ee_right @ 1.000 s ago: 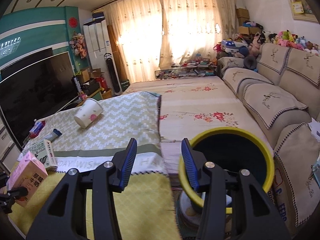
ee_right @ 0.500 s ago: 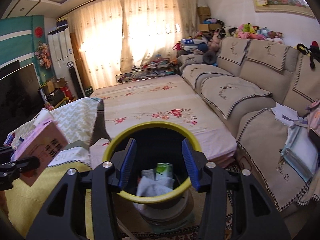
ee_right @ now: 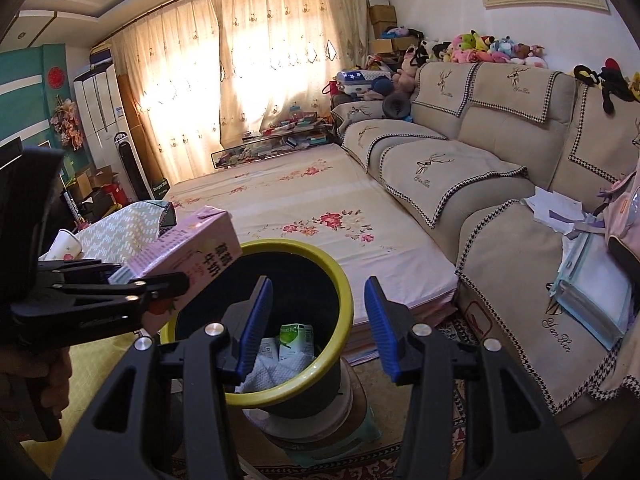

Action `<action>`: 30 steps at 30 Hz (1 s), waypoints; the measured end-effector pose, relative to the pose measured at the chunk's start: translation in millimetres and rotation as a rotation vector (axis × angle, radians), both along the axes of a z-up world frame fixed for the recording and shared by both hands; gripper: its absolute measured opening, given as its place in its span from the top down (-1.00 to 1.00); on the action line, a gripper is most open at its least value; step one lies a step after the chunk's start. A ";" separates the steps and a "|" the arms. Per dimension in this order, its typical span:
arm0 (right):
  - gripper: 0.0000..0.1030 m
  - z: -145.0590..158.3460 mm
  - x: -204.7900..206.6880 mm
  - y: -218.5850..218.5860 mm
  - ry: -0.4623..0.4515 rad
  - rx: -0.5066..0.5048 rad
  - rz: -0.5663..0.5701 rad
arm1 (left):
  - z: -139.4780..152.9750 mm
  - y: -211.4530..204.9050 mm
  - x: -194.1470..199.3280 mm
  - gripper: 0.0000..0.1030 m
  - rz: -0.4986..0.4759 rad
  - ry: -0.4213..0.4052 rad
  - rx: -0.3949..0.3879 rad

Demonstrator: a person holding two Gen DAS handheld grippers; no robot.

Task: Collect trash
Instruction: 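Carry the pink juice carton with the left gripper into the bin and release, then move the right gripper from the bin to the white floral box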

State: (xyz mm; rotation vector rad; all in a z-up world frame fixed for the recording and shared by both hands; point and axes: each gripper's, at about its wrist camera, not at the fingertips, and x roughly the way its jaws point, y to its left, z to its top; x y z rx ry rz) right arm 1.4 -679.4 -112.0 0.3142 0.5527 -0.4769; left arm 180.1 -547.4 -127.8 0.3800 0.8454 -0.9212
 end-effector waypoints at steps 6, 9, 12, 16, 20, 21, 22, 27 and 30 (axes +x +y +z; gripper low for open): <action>0.10 0.2 0.9 -1.8 -0.005 0.008 0.002 | -10.0 -9.0 11.8 -0.30 0.041 -0.014 0.009; 0.09 0.8 1.5 0.3 -0.005 0.007 0.006 | -2.1 0.8 9.4 -0.33 0.049 -0.018 -0.021; 0.09 2.0 3.3 3.9 -0.005 0.007 0.015 | 13.7 26.2 0.6 -0.43 0.063 -0.051 -0.059; 0.08 4.0 9.0 12.7 -0.003 0.007 0.035 | 34.2 68.7 -14.6 -0.61 0.091 -0.086 -0.110; 0.07 5.2 17.9 26.6 0.002 0.005 0.067 | 51.0 125.7 -28.5 -0.71 0.144 -0.117 -0.146; 0.06 6.0 20.5 32.0 0.002 0.004 0.079 | 53.7 138.2 -30.0 -0.73 0.155 -0.120 -0.153; 0.06 7.1 23.7 37.7 0.002 0.004 0.091 | 56.3 156.0 -33.6 -0.75 0.169 -0.122 -0.162; 0.04 13.7 41.0 69.6 0.010 -0.017 0.160 | 62.3 232.1 -48.4 -0.77 0.233 -0.131 -0.182; 0.02 19.4 52.9 93.8 0.009 -0.025 0.209 | 64.8 276.5 -55.7 -0.78 0.276 -0.125 -0.202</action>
